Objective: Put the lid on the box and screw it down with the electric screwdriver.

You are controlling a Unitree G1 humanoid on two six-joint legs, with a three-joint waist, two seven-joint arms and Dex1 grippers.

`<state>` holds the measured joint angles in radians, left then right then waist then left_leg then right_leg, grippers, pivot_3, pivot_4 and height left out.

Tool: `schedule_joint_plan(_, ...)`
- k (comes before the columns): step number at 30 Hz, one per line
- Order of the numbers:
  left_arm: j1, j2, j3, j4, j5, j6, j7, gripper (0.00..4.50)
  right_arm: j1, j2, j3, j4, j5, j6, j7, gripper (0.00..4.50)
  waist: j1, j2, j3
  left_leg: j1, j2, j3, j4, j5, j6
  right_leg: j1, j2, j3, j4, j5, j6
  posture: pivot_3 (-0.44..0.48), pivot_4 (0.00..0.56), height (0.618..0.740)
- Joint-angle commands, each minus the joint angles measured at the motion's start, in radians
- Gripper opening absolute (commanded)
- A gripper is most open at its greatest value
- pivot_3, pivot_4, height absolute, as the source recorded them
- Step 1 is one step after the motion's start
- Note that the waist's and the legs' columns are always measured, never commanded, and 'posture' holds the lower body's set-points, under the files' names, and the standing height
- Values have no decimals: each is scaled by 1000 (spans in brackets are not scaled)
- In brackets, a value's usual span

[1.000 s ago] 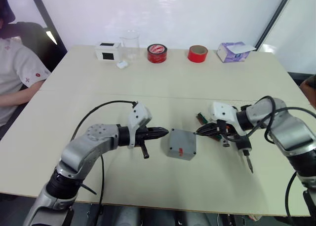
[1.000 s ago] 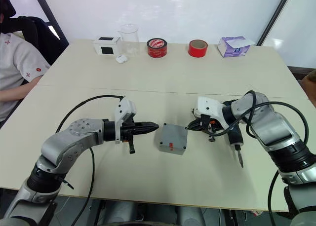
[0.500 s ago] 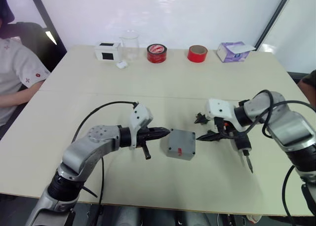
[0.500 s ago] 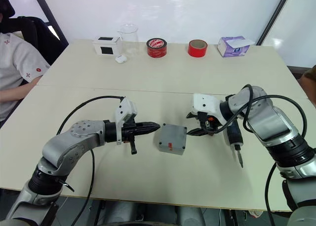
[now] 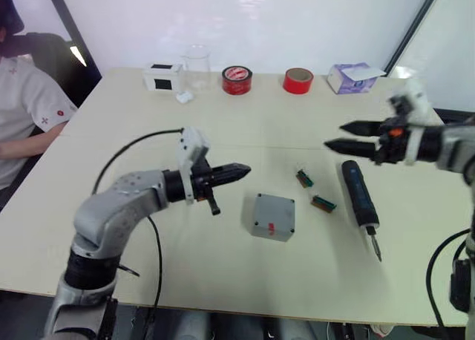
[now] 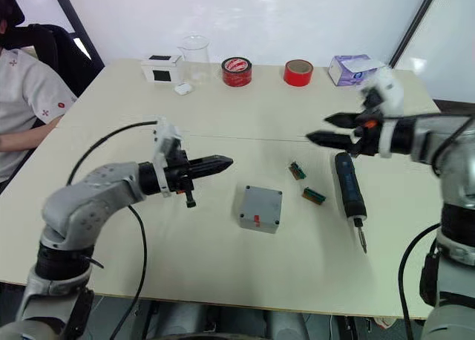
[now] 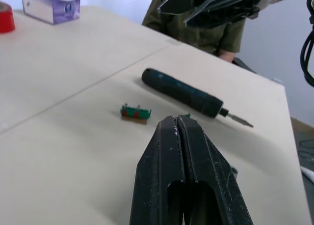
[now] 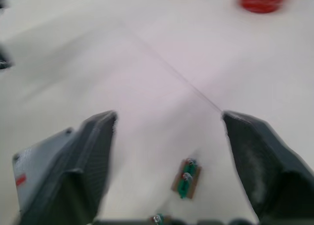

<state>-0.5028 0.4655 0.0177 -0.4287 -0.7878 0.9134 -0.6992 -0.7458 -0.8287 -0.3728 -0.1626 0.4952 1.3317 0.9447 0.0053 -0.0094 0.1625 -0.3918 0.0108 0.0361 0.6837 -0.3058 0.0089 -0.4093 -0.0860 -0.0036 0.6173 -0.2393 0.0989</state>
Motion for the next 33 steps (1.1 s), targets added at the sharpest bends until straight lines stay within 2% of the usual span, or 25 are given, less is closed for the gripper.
schedule_joint_plan(1,-88,-31,43,45,-58,0,16,0,-158,120,-203,61,-58,110,-283,4472,-4,0,0,0,0,0,0,0,0,0,0,0,0,0,0,0,150,740)
schedule_joint_plan(3,-132,-71,49,94,-46,-29,48,0,-199,235,-288,60,-116,-2,-469,4472,-3,0,0,0,0,0,0,0,0,0,0,0,0,0,0,0,150,740)
schedule_joint_plan(6,-166,-122,23,151,49,-97,131,0,-161,344,-270,-8,-186,-161,-636,4472,-1,0,0,0,-1,0,0,0,0,0,2,0,1,2,3,0,150,740)
schedule_joint_plan(8,-171,-118,-16,154,125,-129,165,0,-140,356,-232,-28,-210,-139,-698,4472,0,1,0,-1,-3,0,-1,1,-1,-2,2,0,1,3,4,0,150,740)
schedule_joint_plan(10,-172,-90,-48,133,147,-110,155,0,-119,327,-214,-61,-167,-62,-673,4472,0,2,0,-5,-4,0,-1,2,-3,-5,2,1,1,3,5,0,150,740)
schedule_joint_plan(13,-183,-6,-60,67,54,-24,29,0,-130,175,-181,-58,-35,192,-540,4472,1,2,0,-17,-4,0,-1,7,-11,-19,2,1,6,4,7,0,150,740)
schedule_joint_plan(14,-187,30,-66,45,28,-1,-18,0,-109,66,-102,-21,18,250,-503,4472,2,3,1,-18,-4,0,-1,7,-11,-20,2,1,8,4,7,0,150,740)
schedule_joint_plan(18,-188,157,-121,-28,-4,27,-179,0,-41,-248,133,83,179,283,-402,4472,2,4,2,-16,-3,0,-1,2,-3,-17,3,0,1,4,6,0,150,740)
schedule_joint_plan(20,-174,216,-146,-54,-4,13,-260,0,-34,-361,235,123,285,283,-346,4472,-3,4,2,-16,-3,0,-1,2,-3,-16,3,1,-1,2,3,0,150,740)
schedule_joint_plan(23,-159,246,-164,-65,1,-14,-314,0,-48,-486,389,178,475,283,-269,4472,-16,5,2,-16,-2,1,-1,2,-2,-17,4,2,0,2,3,0,150,740)
schedule_joint_plan(27,-145,228,-181,-84,14,-29,-305,0,-44,-551,521,190,583,283,-246,4472,-20,5,3,-16,0,1,-1,2,-2,-17,6,2,0,2,3,0,150,740)
schedule_joint_plan(33,-115,197,-196,-160,4,-6,-242,0,-82,-467,613,284,514,283,-308,4472,-16,4,3,-16,0,1,0,2,-2,-17,5,2,-1,4,6,0,150,740)
